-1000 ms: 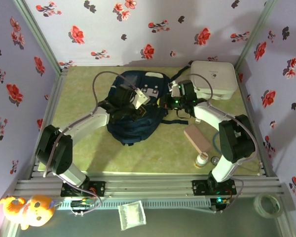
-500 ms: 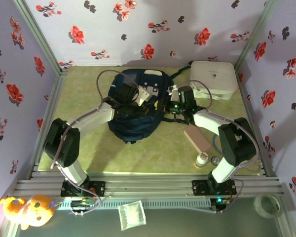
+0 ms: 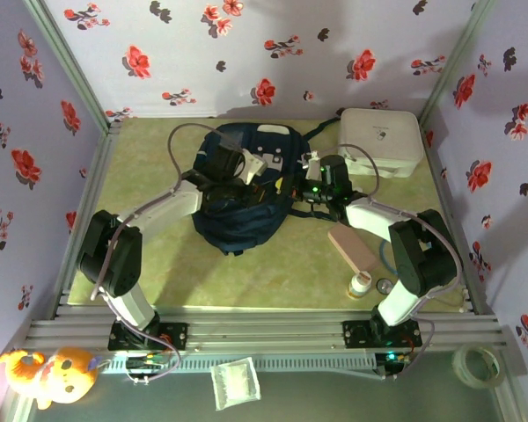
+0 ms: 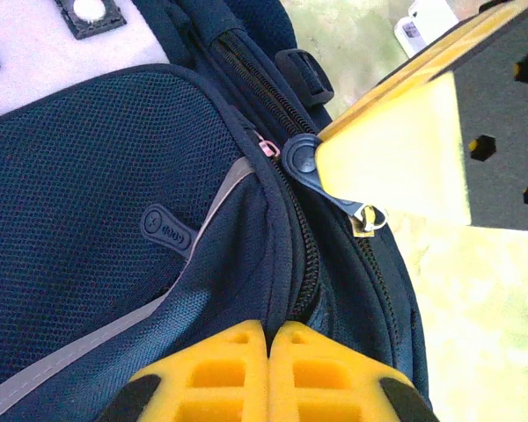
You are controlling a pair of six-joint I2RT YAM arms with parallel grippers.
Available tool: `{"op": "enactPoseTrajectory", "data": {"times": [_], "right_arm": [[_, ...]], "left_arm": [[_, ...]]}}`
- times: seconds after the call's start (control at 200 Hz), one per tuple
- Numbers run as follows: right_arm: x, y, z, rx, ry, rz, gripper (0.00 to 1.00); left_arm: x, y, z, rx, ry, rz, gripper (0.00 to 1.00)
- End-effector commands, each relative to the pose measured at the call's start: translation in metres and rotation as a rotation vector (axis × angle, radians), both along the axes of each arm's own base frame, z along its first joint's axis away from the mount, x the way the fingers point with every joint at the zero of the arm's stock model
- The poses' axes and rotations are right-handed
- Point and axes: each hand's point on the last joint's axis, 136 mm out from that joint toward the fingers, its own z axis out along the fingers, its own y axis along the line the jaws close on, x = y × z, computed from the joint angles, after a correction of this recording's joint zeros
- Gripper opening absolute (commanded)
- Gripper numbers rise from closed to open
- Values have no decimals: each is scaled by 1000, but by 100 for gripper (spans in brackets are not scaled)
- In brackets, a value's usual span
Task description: Pack books, pencil case, and school supplies into a backpack
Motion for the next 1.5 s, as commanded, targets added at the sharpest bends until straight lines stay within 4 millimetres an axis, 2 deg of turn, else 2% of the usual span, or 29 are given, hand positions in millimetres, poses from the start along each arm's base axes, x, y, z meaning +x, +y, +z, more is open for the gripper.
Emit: {"op": "enactPoseTrajectory", "data": {"times": [0.0,0.175,0.35,0.63,0.7,0.75,0.83,0.905,1.03,1.09,1.185,1.495], "right_arm": [[-37,26,29,95,-30,175,5],[-45,25,25,95,-26,178,9],[-47,19,34,70,-73,174,11],[-59,16,21,32,-59,194,9],[-61,13,19,16,-66,189,11],[-61,9,20,1,-70,175,19],[-54,-3,24,-34,-77,98,39],[-39,-24,22,-86,-46,-25,51],[-18,-53,17,-134,50,-180,55],[-11,-60,14,-135,119,-222,56],[-4,-59,13,-97,209,-238,56],[17,-30,20,79,359,-209,54]], "left_arm": [[28,-18,34,-117,-77,35,0],[32,-19,33,-121,-79,41,0],[38,-18,34,-145,-84,64,0],[37,-22,35,-188,-59,73,0],[36,-20,35,-191,-62,76,0],[35,-19,36,-191,-65,74,0],[32,-16,37,-183,-77,64,0],[30,-13,39,-173,-98,50,0],[24,-7,42,-154,-139,19,0],[21,-5,45,-146,-163,3,0],[15,-3,52,-149,-186,-19,0],[3,-5,59,-169,-251,-100,0]]}}
